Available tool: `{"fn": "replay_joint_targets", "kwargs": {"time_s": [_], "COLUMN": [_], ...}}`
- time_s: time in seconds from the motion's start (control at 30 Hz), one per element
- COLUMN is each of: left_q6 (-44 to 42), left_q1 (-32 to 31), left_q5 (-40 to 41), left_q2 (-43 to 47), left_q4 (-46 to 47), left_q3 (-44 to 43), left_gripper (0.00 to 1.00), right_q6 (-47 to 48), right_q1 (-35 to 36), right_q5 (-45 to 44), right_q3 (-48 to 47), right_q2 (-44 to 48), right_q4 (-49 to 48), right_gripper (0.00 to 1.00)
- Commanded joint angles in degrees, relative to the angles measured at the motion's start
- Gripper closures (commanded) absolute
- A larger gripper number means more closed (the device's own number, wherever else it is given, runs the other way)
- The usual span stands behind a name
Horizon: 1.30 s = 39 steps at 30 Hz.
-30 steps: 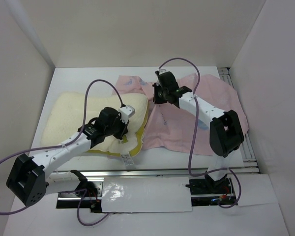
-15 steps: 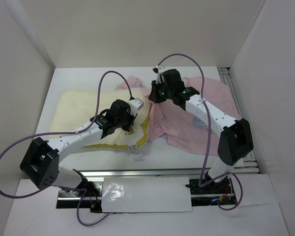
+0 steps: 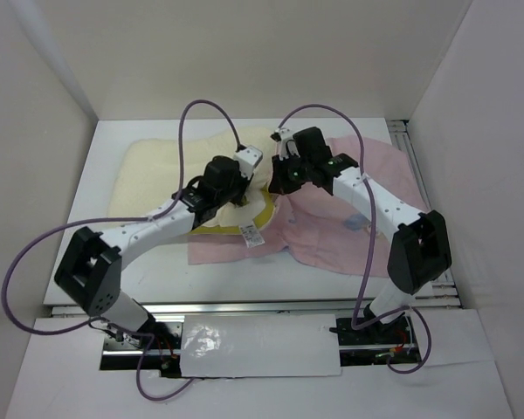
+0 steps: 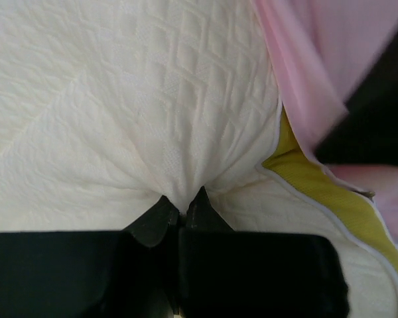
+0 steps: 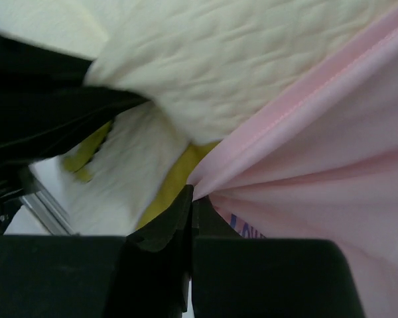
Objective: Put the pillow into the pillowcase
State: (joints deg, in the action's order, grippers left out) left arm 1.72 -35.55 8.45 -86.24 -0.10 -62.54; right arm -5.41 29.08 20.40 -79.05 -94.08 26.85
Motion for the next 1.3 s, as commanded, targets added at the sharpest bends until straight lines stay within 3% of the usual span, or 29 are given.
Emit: {"fn": "replay_joint_targets", "kwargs": {"time_s": [0.0,0.13,0.17,0.23,0.27,0.33,0.57,0.7,0.9,1.07,1.13,1.17,1.2,1.27], "left_q6": [-1.1,5.3,6.4,10.8,12.1,13.8,17.0,18.2,24.2,27.8,29.4,30.2,30.7,32.0], "left_q1": [0.0,0.6,0.6,1.1,1.1,1.1,1.1,1.1,1.1,1.1,1.1,1.1,1.1,1.1], "left_q5": [10.2,19.5,19.5,19.2,19.2,18.4,16.4,15.0,16.3,20.3,21.9,22.8,22.8,23.9], "left_q2": [-5.2,-9.1,-9.6,-11.5,-12.2,-13.4,-14.5,-13.9,-13.3,-13.3,-13.3,-13.3,-13.3,-12.7], "left_q4": [13.5,16.3,17.1,16.5,15.1,14.5,15.0,15.0,15.6,15.6,14.8,14.8,14.8,15.4], "left_q3": [-4.2,-6.4,-6.4,-8.3,-9.0,-10.2,-9.5,-7.9,-6.5,-7.3,-7.9,-7.9,-7.2,-6.6], "left_gripper": [1.00,1.00,1.00,1.00,1.00,1.00,1.00,1.00,1.00,1.00,1.00,1.00,1.00,1.00], "right_q6": [1.9,1.9,2.4,2.9,2.9,1.0,-6.1,-9.8,-13.9,-17.9,-18.5,-18.5,-19.0,-19.0], "right_q1": [-0.7,-2.0,-2.0,-2.0,-2.0,-2.0,-1.5,-0.2,2.9,4.8,4.8,4.8,4.8,4.8], "right_q5": [7.5,13.1,14.1,15.1,14.6,9.4,-6.0,-12.7,-14.2,-19.2,-20.8,-20.8,-20.3,-18.0], "right_q3": [1.2,3.0,3.0,4.6,4.6,5.1,11.7,14.1,15.5,14.9,14.2,13.5,13.5,13.0], "right_q2": [3.3,3.3,3.3,3.3,3.3,3.3,7.5,9.9,8.5,4.4,3.7,3.6,3.6,5.5], "right_q4": [5.0,7.1,7.6,8.1,8.1,8.1,2.9,0.0,-3.8,-7.2,-7.8,-7.8,-8.4,-9.1], "right_gripper": [1.00,0.99,0.94,0.73,0.52,0.42,0.26,0.25,0.26,0.34,0.67,0.92,1.00,1.00]}}
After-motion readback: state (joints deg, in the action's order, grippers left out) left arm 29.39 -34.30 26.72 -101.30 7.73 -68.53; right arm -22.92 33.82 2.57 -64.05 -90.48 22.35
